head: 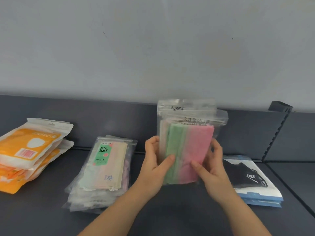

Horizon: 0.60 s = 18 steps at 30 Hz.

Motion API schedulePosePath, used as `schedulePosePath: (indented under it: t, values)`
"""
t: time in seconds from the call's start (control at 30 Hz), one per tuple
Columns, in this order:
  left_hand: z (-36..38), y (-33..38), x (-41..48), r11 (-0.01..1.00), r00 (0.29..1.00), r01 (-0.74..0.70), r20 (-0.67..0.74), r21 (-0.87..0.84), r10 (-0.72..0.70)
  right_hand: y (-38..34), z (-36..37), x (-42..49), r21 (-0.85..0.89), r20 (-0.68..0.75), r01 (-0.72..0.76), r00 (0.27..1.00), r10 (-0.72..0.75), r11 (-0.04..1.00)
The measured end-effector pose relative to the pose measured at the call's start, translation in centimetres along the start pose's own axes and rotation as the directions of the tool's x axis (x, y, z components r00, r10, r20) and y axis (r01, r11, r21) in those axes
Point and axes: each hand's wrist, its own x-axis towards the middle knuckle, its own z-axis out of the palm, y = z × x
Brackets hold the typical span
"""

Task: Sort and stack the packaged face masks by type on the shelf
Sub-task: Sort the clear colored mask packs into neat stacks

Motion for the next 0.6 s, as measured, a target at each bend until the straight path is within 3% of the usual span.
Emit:
schedulePosePath:
  t: [0.07, 0.2, 0.37, 0.5, 0.6]
  values:
    - [0.1, -0.5, -0.5, 0.998, 0.999, -0.022, 0.039, 0.064, 0.02, 0.7, 0.0, -0.6, -0.091, 0.009, 0.007, 1.0, -0.006, 0.996]
    - [0.2, -3.0, -2.4, 0.967, 0.993, 0.075, 0.067, 0.245, -0.094, 3.4, 0.4, -2.9, -0.195, 0.066, -0.073, 0.994, 0.088, 0.978]
    - [0.4, -3.0, -1.8, 0.967, 0.99, 0.095, 0.078, 0.239, -0.116, 3.2, 0.2, -2.6, -0.215, 0.037, -0.144, 0.987, 0.155, 0.966]
    - [0.1, -3.8, -1.9, 0.929, 0.968, 0.175, 0.115, 0.326, -0.223, 3.9, -0.1, -2.6, -0.275, 0.033, -0.238, 0.966, 0.257, 0.931]
    - [-0.3, -4.0, -2.1, 0.924, 0.966, 0.219, 0.066, 0.314, -0.252, 3.7, -0.9, -2.4, -0.242, 0.039, -0.34, 0.933, 0.359, 0.909]
